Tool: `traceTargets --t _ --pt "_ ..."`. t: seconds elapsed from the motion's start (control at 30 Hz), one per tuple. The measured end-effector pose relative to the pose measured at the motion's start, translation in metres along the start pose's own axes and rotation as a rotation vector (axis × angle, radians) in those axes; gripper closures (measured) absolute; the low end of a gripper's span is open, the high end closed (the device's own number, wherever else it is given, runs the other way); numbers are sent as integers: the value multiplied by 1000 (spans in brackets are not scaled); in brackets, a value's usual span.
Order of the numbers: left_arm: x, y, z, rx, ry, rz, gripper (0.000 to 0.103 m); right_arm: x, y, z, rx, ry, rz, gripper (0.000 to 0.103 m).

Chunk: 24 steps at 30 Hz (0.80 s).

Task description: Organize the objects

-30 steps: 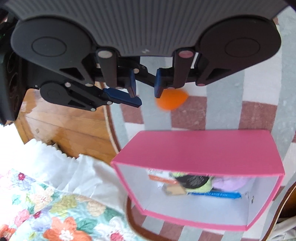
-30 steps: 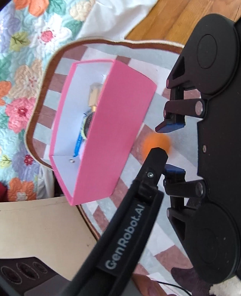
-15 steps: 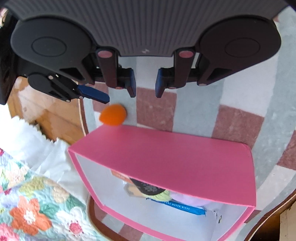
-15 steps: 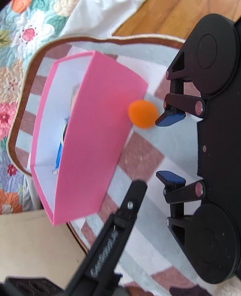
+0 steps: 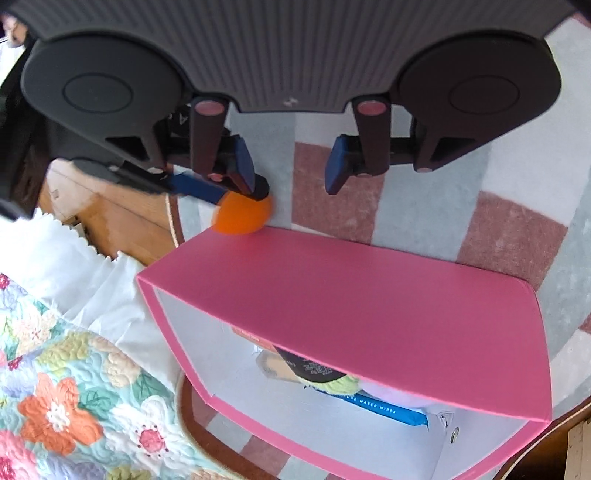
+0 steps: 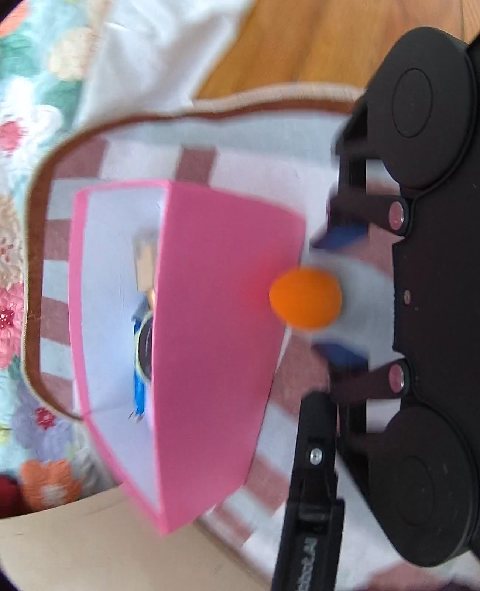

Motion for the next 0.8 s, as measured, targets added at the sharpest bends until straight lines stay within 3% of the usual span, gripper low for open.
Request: traceTargets --t 0.13,0.27,0.33,0.47,0.8 --pt "-6 1 1 -31 -13 -46 62 -12 4 -4 88 -42 57 66" --pt "-15 9 -2 -36 -60 -60 62 -21 20 -11 177 26 204 66" --pt "-9 15 -6 -61 0 -69 62 -22 28 -19 216 74 241 66" --pt "-3 10 -11 -21 54 -98 63 -16 42 -32 171 112 210 65" --pt "7 6 -26 4 62 -98 59 -8 48 -44 129 79 142 56"
Point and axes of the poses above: each gripper's, at about its wrist camera, not at the fingertips, and x roughly the way its jaws point, y to its left, z to its top, the point moved 6 cm from there along x, roughly the way its jaws point, and after that the axes turned 7 degrees about z, right-handed, at the moved point
